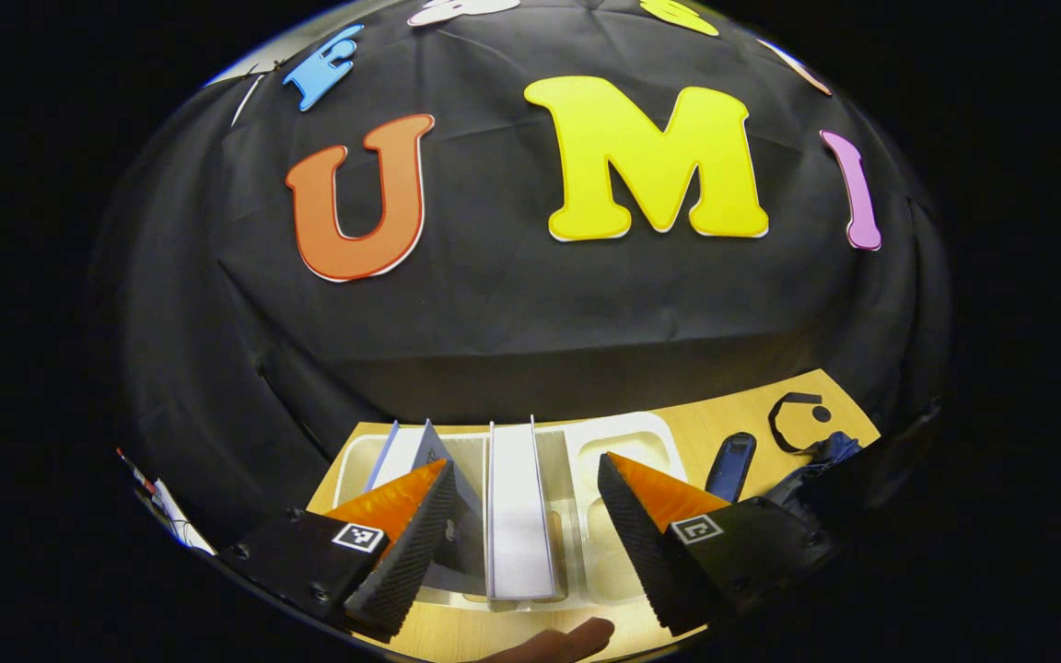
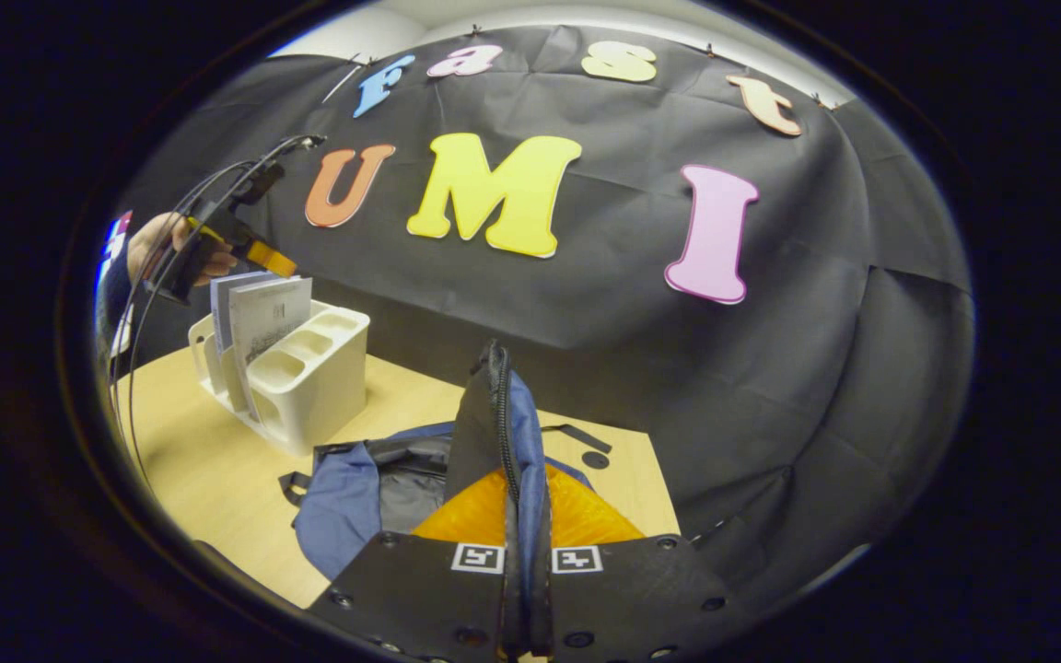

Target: Open the schoolbag, grab two books from the bookshelf and put them into the schoolbag.

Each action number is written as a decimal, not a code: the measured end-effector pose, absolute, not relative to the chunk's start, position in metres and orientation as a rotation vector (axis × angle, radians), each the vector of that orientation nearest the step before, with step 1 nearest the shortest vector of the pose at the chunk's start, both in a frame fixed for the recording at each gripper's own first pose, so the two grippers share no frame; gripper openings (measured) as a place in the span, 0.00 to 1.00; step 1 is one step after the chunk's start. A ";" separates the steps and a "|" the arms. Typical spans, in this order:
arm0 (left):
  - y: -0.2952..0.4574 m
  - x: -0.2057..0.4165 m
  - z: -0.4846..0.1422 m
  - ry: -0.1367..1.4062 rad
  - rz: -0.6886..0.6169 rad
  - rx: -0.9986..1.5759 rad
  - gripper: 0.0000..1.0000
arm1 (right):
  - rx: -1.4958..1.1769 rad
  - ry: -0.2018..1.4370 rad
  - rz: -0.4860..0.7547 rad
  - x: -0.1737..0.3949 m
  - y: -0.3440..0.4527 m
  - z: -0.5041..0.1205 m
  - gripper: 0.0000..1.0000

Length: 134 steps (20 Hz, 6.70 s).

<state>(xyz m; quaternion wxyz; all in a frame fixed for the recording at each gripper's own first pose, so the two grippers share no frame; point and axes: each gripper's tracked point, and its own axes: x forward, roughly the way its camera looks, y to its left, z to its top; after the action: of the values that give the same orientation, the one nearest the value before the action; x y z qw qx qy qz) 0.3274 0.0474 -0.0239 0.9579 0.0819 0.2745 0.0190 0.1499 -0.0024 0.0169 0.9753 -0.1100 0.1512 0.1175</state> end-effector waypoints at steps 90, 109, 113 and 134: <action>-0.260 0.205 -0.177 0.647 -0.319 -0.906 0.47 | -0.130 0.308 0.210 0.154 -0.002 0.033 0.05; -0.326 0.215 -0.204 0.513 -0.279 -0.856 0.55 | -0.055 0.264 0.247 0.135 0.008 0.026 0.05; -0.324 0.209 -0.227 0.606 -0.274 -0.762 0.75 | -0.040 0.291 0.227 0.138 0.001 0.016 0.05; -0.143 0.176 -0.148 0.496 -0.242 -0.257 0.83 | -0.052 0.352 0.135 0.133 0.017 -0.008 0.05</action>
<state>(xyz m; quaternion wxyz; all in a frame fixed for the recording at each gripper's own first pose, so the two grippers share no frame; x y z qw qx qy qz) 0.1758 -0.1426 -0.1480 0.9541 -0.1263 0.2442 -0.1192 0.1331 0.0172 -0.0076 0.9819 -0.0259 0.1750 0.0673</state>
